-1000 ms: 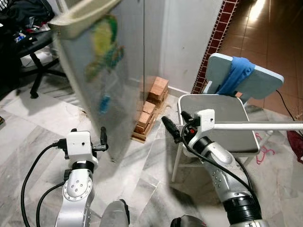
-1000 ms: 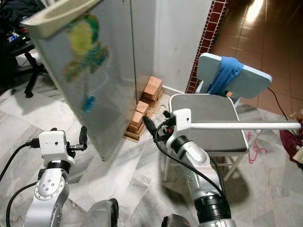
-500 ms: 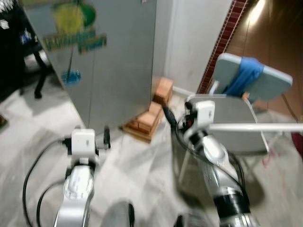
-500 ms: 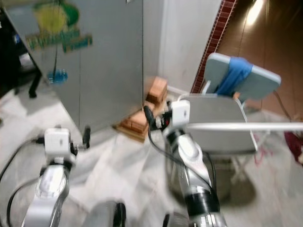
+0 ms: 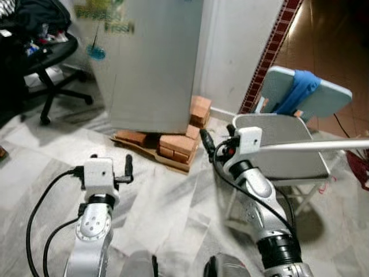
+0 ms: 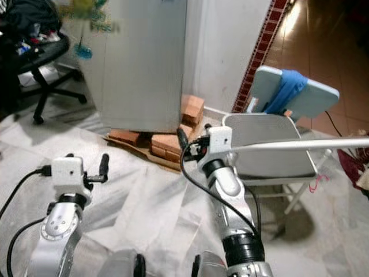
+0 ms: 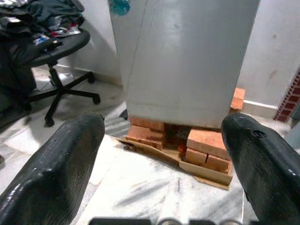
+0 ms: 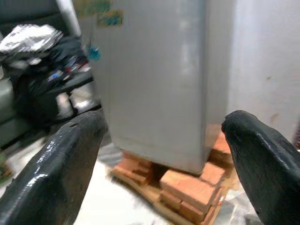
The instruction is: Restocking fridge
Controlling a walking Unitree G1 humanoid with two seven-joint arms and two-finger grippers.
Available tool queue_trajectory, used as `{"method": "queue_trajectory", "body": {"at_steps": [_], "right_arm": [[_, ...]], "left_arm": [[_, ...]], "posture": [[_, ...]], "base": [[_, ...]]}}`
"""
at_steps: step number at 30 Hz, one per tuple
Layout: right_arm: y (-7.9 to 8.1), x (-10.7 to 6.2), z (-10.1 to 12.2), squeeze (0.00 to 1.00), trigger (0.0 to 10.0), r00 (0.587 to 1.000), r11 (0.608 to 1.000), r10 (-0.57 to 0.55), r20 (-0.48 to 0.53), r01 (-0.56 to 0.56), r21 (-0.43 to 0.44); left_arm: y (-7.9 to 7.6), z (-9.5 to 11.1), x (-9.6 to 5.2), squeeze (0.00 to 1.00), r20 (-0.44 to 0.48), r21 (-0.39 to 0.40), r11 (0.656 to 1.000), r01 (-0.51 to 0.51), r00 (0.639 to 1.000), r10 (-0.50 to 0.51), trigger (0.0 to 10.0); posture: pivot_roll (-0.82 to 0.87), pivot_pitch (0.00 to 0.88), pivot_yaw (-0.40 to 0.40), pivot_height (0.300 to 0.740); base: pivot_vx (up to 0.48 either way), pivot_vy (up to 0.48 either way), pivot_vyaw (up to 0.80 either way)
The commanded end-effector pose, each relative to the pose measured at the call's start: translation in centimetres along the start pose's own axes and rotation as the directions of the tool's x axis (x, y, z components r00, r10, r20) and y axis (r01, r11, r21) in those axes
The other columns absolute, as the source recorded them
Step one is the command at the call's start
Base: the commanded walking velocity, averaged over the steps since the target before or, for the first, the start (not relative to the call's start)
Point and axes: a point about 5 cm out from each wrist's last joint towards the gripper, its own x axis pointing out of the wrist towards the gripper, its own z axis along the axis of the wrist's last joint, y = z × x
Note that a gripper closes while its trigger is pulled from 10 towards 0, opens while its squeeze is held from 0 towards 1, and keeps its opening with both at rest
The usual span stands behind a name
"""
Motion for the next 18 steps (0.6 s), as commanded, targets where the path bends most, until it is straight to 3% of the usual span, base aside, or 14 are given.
{"method": "queue_trajectory", "body": {"at_steps": [1,18], "right_arm": [[-1.82,-0.65,-0.42,0.0,10.0,0.997,0.997,-0.074,-0.014,0.074,-0.023],[-1.43,-0.53,-0.44,0.0,10.0,0.998,0.996,-0.055,0.012,0.056,-0.067]], "left_arm": [[-0.8,0.32,-0.03,0.0,0.023,-0.036,0.997,0.062,0.998,-0.061,10.0],[-0.6,0.57,0.47,0.0,0.043,-0.036,0.997,0.062,0.997,-0.06,10.0]], "posture": [[0.11,0.096,-0.003,0.74],[0.11,0.094,0.0,0.74]], "base": [[0.0,0.48,-0.8],[0.0,0.48,-0.68]]}}
